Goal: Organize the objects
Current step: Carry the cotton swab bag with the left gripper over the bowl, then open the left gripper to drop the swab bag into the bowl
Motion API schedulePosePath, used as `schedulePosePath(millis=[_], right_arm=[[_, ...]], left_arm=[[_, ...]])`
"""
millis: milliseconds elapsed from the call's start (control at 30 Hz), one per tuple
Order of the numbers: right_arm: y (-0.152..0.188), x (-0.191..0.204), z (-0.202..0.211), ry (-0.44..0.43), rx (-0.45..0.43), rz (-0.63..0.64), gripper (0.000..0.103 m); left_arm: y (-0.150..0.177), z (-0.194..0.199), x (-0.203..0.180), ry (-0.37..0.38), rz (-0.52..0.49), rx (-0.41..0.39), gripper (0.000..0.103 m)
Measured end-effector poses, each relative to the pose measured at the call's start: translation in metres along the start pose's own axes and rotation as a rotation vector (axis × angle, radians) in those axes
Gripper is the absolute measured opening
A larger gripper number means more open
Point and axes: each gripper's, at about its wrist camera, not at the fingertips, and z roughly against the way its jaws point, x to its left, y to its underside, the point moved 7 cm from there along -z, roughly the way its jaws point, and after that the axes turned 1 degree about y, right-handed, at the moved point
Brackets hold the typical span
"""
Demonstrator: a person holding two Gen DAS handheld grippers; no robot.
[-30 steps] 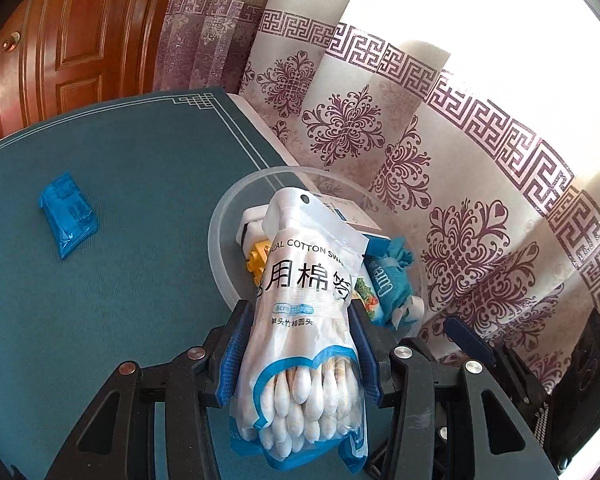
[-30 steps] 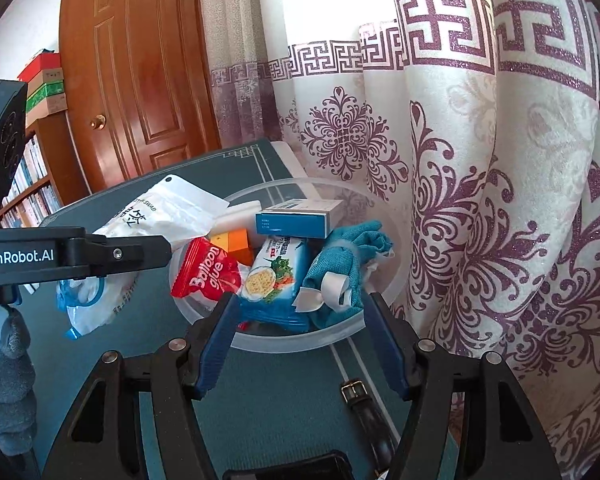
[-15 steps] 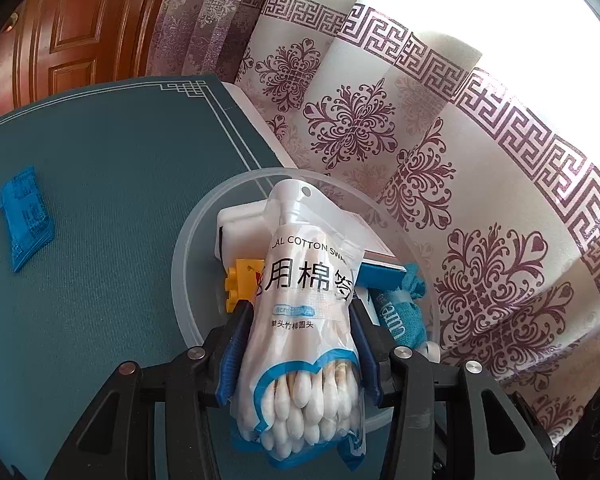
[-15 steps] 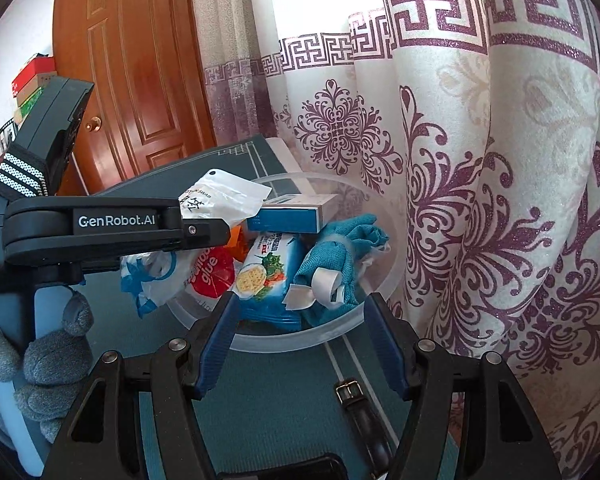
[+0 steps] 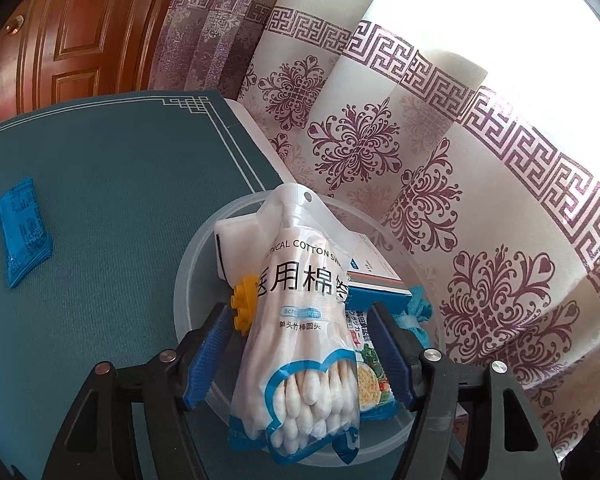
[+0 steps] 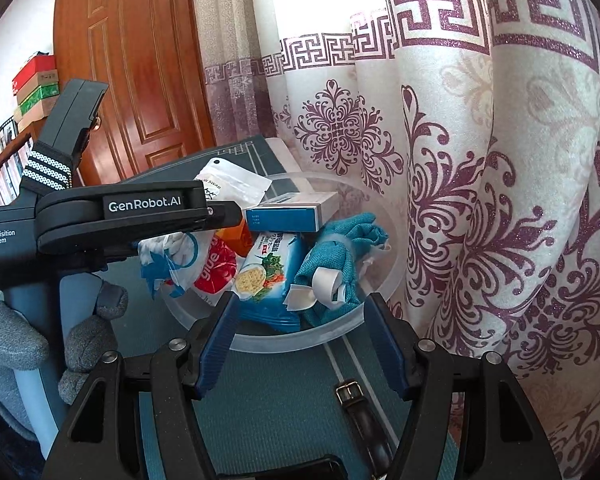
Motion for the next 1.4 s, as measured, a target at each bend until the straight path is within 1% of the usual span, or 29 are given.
schedulePosePath(millis=[133, 233, 467, 700, 833, 933, 1033, 1200, 1400], right_arm=[[-0.001, 0.000, 0.002, -0.001, -0.005, 0.000, 0.066], [-0.003, 0.001, 0.003, -0.004, -0.008, -0.003, 0.066], [-0.002, 0.004, 0.004, -0.016, -0.006, -0.004, 0.066], [-0.002, 0.005, 0.003, -0.021, -0.002, -0.006, 0.066], [-0.001, 0.006, 0.002, -0.021, 0.001, -0.005, 0.066], [-0.001, 0.007, 0.003, -0.021, -0.001, -0.003, 0.066], [-0.001, 0.007, 0.004, -0.020, -0.005, -0.005, 0.066], [0.001, 0.006, 0.004, -0.019, -0.002, -0.009, 0.066], [0.001, 0.005, 0.003, -0.017, 0.001, -0.013, 0.066]], left_arm=[[-0.003, 0.012, -0.002, -0.005, -0.016, -0.021, 0.083], [-0.006, 0.023, -0.001, -0.027, -0.027, -0.043, 0.085], [-0.002, 0.044, 0.016, -0.089, -0.026, -0.071, 0.085], [0.011, 0.064, 0.023, -0.128, -0.047, -0.108, 0.085], [0.016, 0.057, 0.023, -0.157, -0.086, -0.095, 0.085], [0.014, 0.048, 0.025, -0.156, -0.084, -0.094, 0.086], [0.009, 0.040, 0.023, -0.171, -0.107, -0.089, 0.086], [0.007, 0.029, 0.022, -0.158, -0.104, -0.072, 0.086], [0.011, 0.030, 0.022, -0.157, -0.106, -0.061, 0.088]])
